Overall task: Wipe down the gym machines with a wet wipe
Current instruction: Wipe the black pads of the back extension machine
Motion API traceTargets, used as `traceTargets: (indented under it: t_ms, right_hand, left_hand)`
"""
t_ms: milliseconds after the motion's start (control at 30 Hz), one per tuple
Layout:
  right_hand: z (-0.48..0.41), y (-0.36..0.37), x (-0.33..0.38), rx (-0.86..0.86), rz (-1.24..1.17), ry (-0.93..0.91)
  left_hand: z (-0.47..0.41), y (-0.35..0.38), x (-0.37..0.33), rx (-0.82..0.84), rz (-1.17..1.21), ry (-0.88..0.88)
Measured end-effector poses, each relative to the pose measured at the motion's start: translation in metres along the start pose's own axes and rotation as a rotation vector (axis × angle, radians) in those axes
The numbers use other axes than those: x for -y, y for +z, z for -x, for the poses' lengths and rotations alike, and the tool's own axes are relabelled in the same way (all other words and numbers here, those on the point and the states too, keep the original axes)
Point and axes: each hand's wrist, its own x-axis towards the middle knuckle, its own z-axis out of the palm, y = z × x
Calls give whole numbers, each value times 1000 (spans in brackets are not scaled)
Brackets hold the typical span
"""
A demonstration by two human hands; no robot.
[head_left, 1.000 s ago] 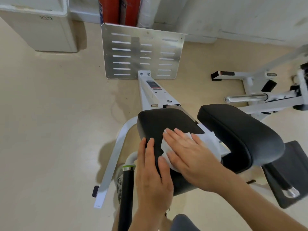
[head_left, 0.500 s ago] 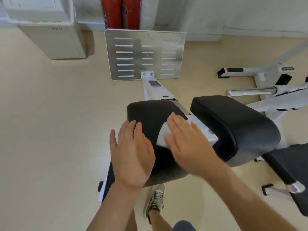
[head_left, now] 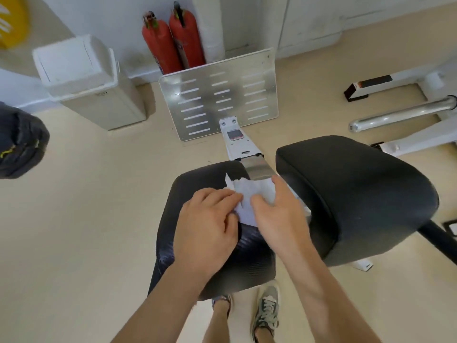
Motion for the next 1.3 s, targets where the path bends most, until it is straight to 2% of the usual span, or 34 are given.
traceTargets:
  t_ms: [67,167,267,400,533,633,800,867,933,1000,1033,1133,1233,1300]
  right_hand:
    - [11,0,3,41,109,-18]
    - [3,11,11,120,191,-56]
    - [-32,23,12,199,182,-2]
    - [-94,44,14,389,326,114]
    - [-141,55,20,469,312,118]
    - [-143,54,16,495,300,82]
    - [-48,-3,16,476,384,-300]
    - [0,-22,12,473,377,-424]
    - [24,-27,8,464,471,-514]
    - [17,-22,9,325,537,-659]
    - [6,-20,15,301,527,-652]
    - [-43,1,21,503,522,-475]
    - [-90,45,28,575,817,-454]
    - [-108,71,34,572,862,-354]
  left_hand:
    - [-3,1,1,18,-68,34]
    - [-5,3,2,-3,-31,35]
    - [-7,4,-2,-44,-60,-68]
    - [-9,5,-8,-18,-176,-117]
    - [-8,5,-9,-64,-176,-106]
    - [-9,7,-7,-102,-148,-81]
    - [-8,6,-8,-175,-97,-100]
    - [-7,7,-7,-168,-97,-90]
    - [-7,6,-7,-145,-108,-69]
    - [-8,7,-6,-141,-105,-54]
    - [-8,7,-6,-151,-93,-54]
    - [-7,7,-9,-210,-43,-70]
    - [-6,7,-8,-260,-27,-52]
    - [-4,6,-8,-275,28,-52]
